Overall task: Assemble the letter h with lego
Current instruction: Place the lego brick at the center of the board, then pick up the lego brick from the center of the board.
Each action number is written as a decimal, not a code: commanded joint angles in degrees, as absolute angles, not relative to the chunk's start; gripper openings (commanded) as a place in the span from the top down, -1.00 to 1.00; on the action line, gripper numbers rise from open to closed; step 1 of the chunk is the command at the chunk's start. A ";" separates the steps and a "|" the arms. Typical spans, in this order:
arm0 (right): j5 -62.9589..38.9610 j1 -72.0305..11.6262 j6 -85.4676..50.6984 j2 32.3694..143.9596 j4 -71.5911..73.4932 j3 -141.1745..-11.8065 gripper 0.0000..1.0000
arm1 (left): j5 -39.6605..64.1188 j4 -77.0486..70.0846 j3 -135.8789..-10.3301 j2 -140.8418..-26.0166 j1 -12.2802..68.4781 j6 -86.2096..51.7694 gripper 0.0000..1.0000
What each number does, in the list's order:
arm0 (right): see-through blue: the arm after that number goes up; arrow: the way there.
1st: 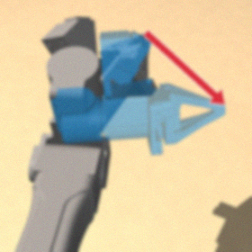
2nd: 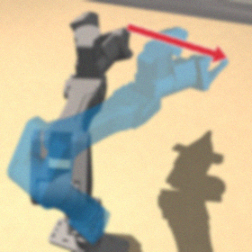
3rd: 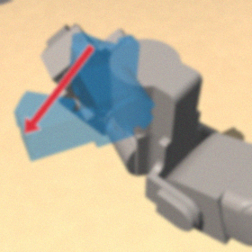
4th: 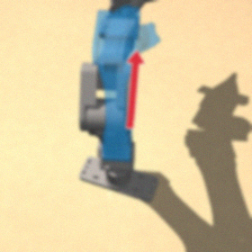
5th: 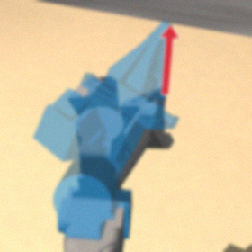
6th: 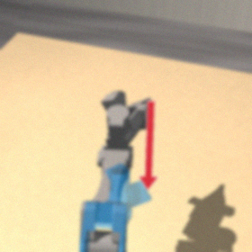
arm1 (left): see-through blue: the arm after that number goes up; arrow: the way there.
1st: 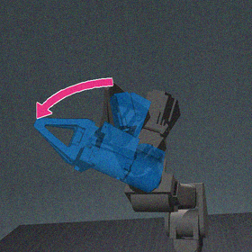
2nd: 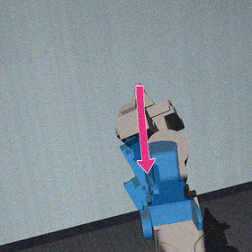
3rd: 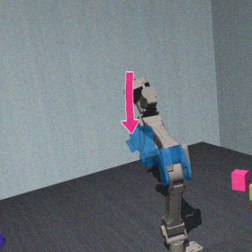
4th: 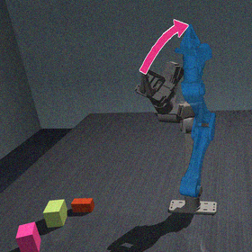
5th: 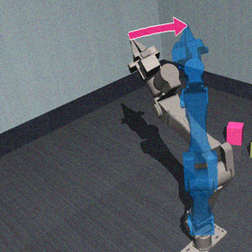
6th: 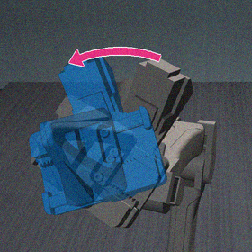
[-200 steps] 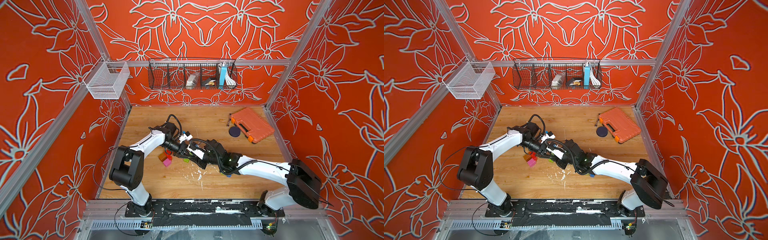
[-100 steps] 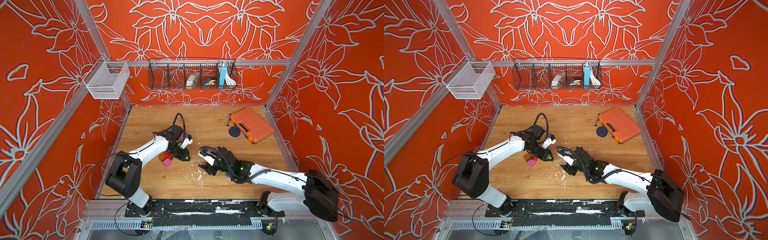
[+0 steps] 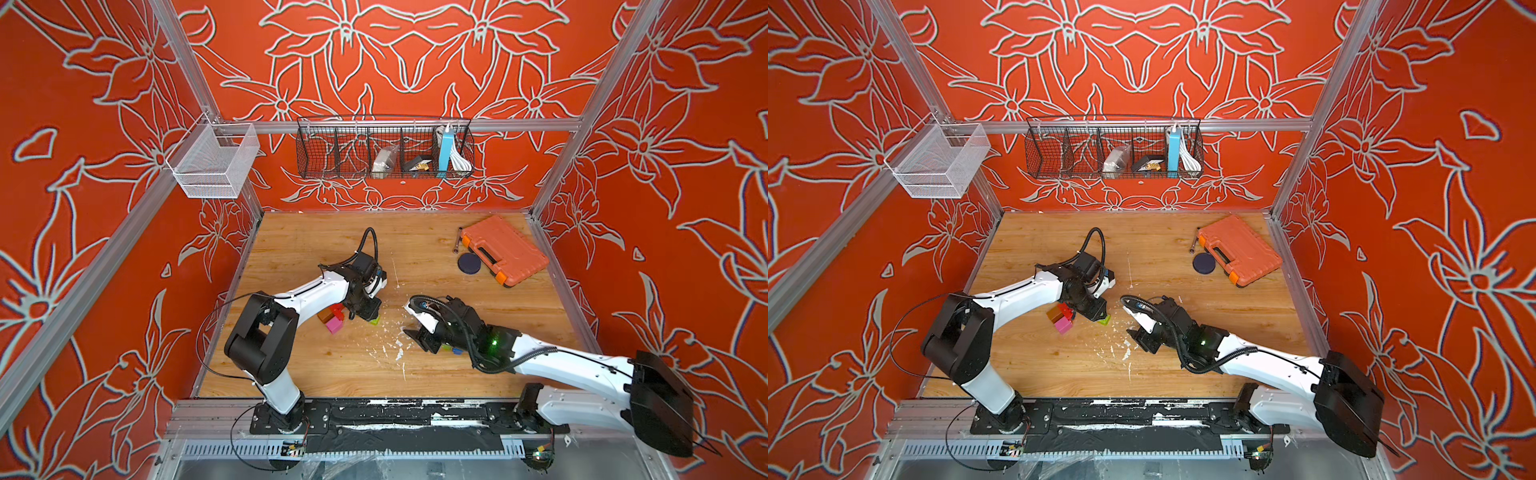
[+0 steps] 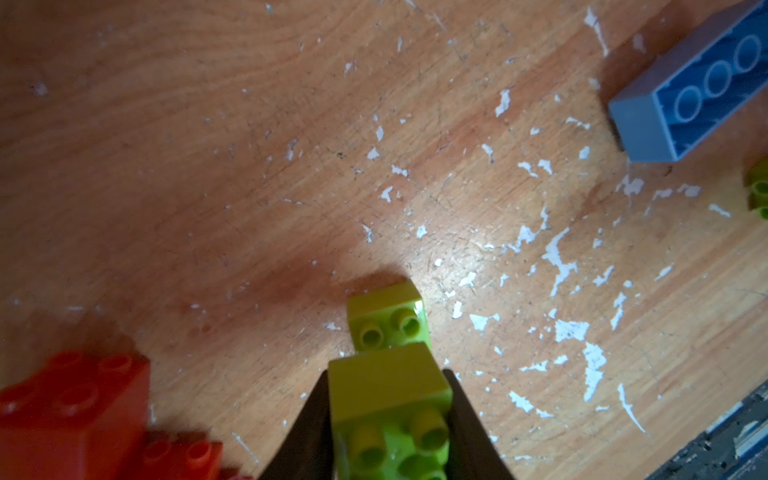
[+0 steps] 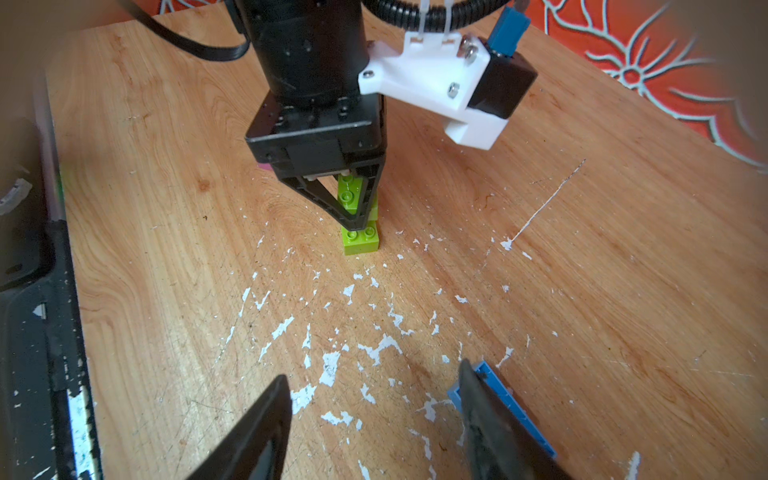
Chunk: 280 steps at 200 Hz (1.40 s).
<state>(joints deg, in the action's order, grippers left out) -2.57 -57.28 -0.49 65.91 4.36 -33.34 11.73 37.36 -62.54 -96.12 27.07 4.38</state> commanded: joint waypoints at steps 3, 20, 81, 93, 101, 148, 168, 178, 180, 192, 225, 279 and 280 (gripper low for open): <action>-0.83 -57.30 -0.65 65.01 2.87 -33.87 -0.33 | 12.56 39.57 -66.14 -97.46 27.25 2.94 0.34; 0.12 -57.30 -1.05 65.07 2.82 -33.96 -0.32 | 12.55 39.21 -67.97 -97.79 27.28 2.10 0.33; 3.66 -57.26 -2.72 63.54 0.49 -34.10 -0.32 | 12.30 41.04 -80.06 -112.23 27.26 -1.01 0.33; 4.43 -57.22 -3.07 62.34 -0.15 -33.73 -0.32 | 12.63 42.71 -81.35 -114.67 27.25 -1.62 0.31; 4.64 -57.22 -3.16 61.43 -0.39 -33.38 -0.32 | 13.06 43.62 -81.73 -115.48 27.25 -1.75 0.27; 6.71 -57.17 -3.17 57.58 -1.51 -31.54 -0.37 | 11.20 42.32 -79.50 -110.70 27.03 -1.35 -0.31; 6.48 -57.07 -2.79 57.65 -2.72 -31.96 -0.37 | 10.57 43.22 -77.44 -106.36 27.02 0.48 -0.42; 6.69 -57.04 -2.90 57.53 -3.31 -32.04 -0.37 | 10.22 44.07 -75.78 -104.60 26.97 1.37 -0.43; 6.68 -57.04 -2.97 57.56 -3.33 -31.96 -0.37 | 10.20 44.15 -75.48 -104.17 27.00 1.44 -0.43; 6.40 -57.04 -2.99 57.37 -2.50 -31.52 -0.37 | 10.51 44.17 -72.53 -101.87 27.06 1.83 -0.42; 6.56 -56.95 -2.68 58.23 -0.92 -31.28 -0.37 | 8.36 42.10 -67.26 -100.06 27.96 2.99 -0.39; 4.63 -56.93 -3.55 61.23 -0.28 -33.21 -0.35 | 9.79 39.64 -65.20 -100.48 28.86 1.03 -0.28; 4.60 -56.90 -3.62 61.20 -0.18 -33.22 -0.35 | 9.82 39.51 -65.16 -100.51 28.89 0.96 -0.28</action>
<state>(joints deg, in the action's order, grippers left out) 5.43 -57.10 -2.28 60.69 -1.30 -31.99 10.11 41.15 -65.87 -99.94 28.27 1.83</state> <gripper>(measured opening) 0.679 0.656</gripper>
